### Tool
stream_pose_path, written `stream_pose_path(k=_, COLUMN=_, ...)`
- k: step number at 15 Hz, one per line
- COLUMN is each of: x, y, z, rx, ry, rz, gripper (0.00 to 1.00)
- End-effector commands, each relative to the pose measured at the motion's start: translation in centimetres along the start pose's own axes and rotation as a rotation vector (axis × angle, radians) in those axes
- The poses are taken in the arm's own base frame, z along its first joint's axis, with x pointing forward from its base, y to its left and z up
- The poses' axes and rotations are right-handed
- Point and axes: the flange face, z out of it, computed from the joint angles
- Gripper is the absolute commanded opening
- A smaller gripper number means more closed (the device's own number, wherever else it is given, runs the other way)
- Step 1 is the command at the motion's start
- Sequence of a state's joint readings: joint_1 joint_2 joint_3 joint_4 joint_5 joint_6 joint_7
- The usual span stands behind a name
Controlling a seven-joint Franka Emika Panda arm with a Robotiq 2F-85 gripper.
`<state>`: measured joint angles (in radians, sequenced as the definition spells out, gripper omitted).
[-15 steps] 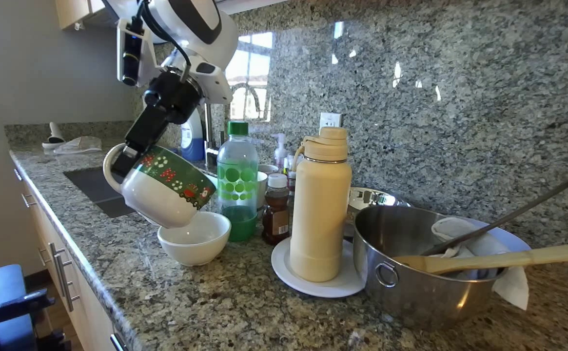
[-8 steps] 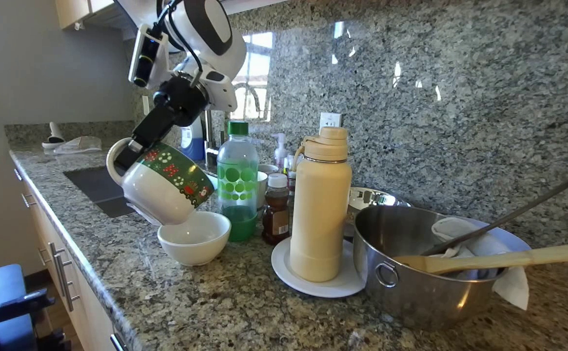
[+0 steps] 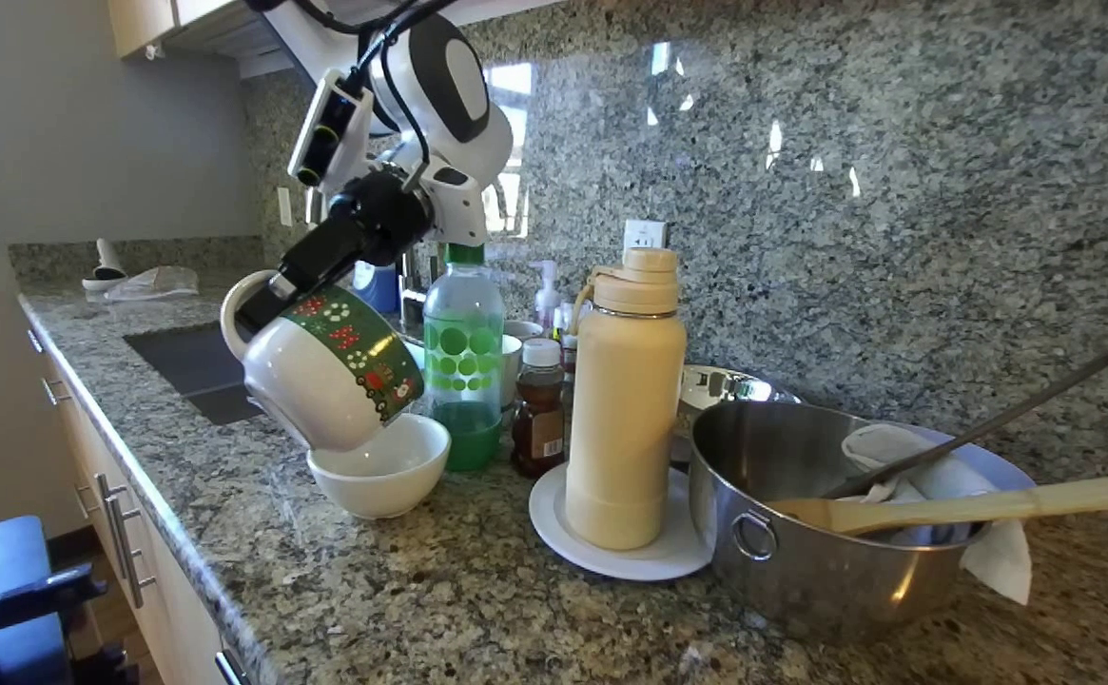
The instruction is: Pour the contents of the mug into the bowl
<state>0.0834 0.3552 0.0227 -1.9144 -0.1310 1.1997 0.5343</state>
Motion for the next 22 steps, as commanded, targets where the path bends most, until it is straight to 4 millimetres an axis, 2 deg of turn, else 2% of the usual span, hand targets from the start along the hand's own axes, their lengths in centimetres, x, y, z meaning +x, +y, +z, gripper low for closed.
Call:
stream_pose_path(k=1, x=0.6, y=0.1, z=-1.5, rx=-0.032, ry=-0.082, rz=-0.008, gripper=0.02)
stream_pose_path(k=8, x=2.5, y=-1.2, z=-2.4, rx=-0.092, ry=-0.163, rz=-0.007, gripper=0.02)
stream_pose_path(k=14, x=3.0, y=-1.4, z=-2.5, rx=-0.112, ry=-0.197, rz=-0.004, gripper=0.02)
stream_pose_path(k=17, x=2.9, y=-1.4, z=-2.4, rx=-0.134, ry=-0.223, rz=0.001, gripper=0.02)
stream_pose_path(k=22, x=1.5, y=-1.5, z=-2.2, rx=-0.161, ry=-0.25, rz=0.016, gripper=0.02)
